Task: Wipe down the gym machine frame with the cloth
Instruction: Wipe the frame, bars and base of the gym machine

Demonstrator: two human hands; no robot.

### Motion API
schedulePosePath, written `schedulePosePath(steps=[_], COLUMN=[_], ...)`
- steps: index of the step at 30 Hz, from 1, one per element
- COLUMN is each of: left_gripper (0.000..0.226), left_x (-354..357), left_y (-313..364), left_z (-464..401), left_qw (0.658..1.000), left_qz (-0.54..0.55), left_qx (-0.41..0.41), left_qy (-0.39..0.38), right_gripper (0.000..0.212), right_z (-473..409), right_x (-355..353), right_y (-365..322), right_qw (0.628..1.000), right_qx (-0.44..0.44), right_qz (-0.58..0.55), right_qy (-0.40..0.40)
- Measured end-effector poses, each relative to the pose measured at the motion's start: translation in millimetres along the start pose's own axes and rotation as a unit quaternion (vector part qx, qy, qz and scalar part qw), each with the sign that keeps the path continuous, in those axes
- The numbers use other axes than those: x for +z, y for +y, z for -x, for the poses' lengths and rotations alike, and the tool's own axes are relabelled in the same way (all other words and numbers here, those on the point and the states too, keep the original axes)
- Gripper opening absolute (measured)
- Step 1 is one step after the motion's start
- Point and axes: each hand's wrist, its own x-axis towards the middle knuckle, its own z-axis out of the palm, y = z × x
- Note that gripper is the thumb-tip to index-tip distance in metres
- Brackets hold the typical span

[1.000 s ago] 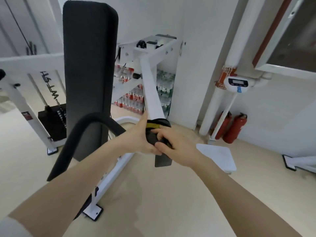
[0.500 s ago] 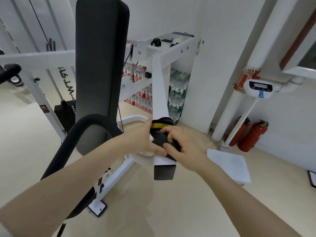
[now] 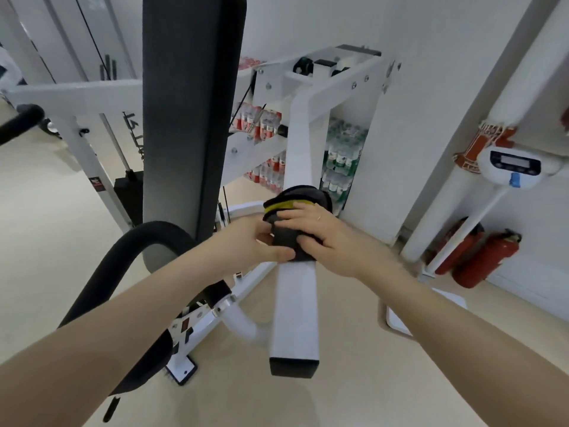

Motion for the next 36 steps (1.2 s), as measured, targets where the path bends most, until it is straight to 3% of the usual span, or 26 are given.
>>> schedulePosePath(steps=[2,4,6,8,9,13,15,17,21,23,26,28,36], left_gripper=[0.039,0.037,0.054,0.073,0.071,0.025,0.041,0.06,0.066,0.068,0.064,0.061,0.079], left_x=[0,1,4,7,9,13,16,19,18,12,-2,-13,-41], left_y=[4,9,16,21,24,36,39,44,54,58,61,63,63], left_z=[-6,-13,-22,-33,-41,-63,-70,-73,-88,-105,-139,-161,-243], left_qw=[1.0,0.999,0.995,0.988,0.984,0.978,0.971,0.962,0.961,0.962,0.962,0.96,0.956], left_qz=[0.005,0.036,0.052,0.076,0.082,0.015,0.04,0.021,-0.019,-0.038,-0.09,-0.116,-0.153], left_qx=[-0.019,-0.04,-0.062,-0.093,-0.105,-0.128,-0.152,-0.186,-0.198,-0.191,-0.178,-0.18,-0.194], left_qy=[-0.011,0.003,0.051,0.099,0.116,0.164,0.182,0.198,0.19,0.19,0.186,0.181,0.157], right_gripper=[0.039,0.038,0.037,0.042,0.046,0.054,0.05,0.048,0.051,0.051,0.052,0.053,0.052], right_z=[-28,-65,-95,-102,-98,-73,-92,-123,-171,-175,-168,-188,-297], right_x=[-10,-17,-20,-22,-20,-18,-26,-37,-49,-47,-43,-47,-81], right_y=[25,54,77,83,81,83,100,125,155,154,164,184,263], right_qw=[1.0,0.997,0.994,0.999,0.999,0.982,0.981,0.991,0.998,0.995,0.98,0.975,0.997], right_qx=[-0.008,0.049,0.085,0.035,-0.013,-0.181,-0.188,-0.128,-0.041,-0.064,-0.195,-0.219,-0.003], right_qz=[-0.024,-0.056,-0.047,0.006,0.025,0.033,0.031,0.024,0.054,0.081,0.045,0.034,0.068], right_qy=[0.011,0.038,0.042,0.038,0.033,-0.027,-0.032,-0.017,0.014,0.002,-0.012,-0.017,0.041])
